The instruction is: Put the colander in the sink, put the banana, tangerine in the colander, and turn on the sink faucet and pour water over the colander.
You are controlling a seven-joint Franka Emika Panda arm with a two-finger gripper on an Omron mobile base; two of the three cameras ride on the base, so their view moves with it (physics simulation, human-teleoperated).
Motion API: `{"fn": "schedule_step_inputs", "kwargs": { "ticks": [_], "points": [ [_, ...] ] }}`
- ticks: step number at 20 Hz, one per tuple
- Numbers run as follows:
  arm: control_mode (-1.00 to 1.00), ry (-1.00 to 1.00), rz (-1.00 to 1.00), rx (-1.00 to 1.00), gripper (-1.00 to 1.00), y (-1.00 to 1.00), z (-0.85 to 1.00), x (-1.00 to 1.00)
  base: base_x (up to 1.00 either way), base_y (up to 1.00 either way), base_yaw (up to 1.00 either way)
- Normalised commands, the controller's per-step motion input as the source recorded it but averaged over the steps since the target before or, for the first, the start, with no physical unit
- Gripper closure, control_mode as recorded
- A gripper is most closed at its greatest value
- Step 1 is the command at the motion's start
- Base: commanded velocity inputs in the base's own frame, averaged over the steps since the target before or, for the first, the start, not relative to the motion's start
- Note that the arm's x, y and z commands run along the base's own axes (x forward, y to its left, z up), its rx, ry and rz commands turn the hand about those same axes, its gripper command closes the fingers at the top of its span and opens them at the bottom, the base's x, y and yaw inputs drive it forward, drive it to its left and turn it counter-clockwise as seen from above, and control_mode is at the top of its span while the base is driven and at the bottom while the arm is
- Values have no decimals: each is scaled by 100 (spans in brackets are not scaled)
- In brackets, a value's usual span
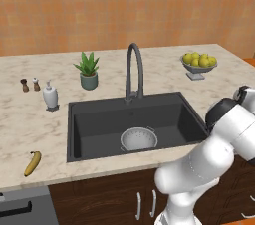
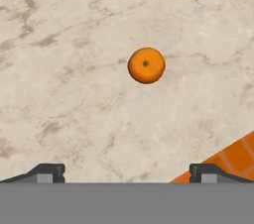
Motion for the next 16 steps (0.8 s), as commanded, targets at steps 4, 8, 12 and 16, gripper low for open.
{"fn": "schedule_step_inputs", "kwargs": {
  "ticks": [4, 8, 12, 16],
  "points": [
    [-100, 1, 0, 0, -100, -41, -18, 4, 0, 0, 0],
    [-100, 2, 2, 1, -100, -20, -28, 16, 0, 0, 0],
    [-100, 1, 4, 3, -100, -6, -30, 32, 0, 0, 0],
    [-100, 0, 3, 2, -100, -11, -25, 33, 0, 0, 0]
  ]
}}
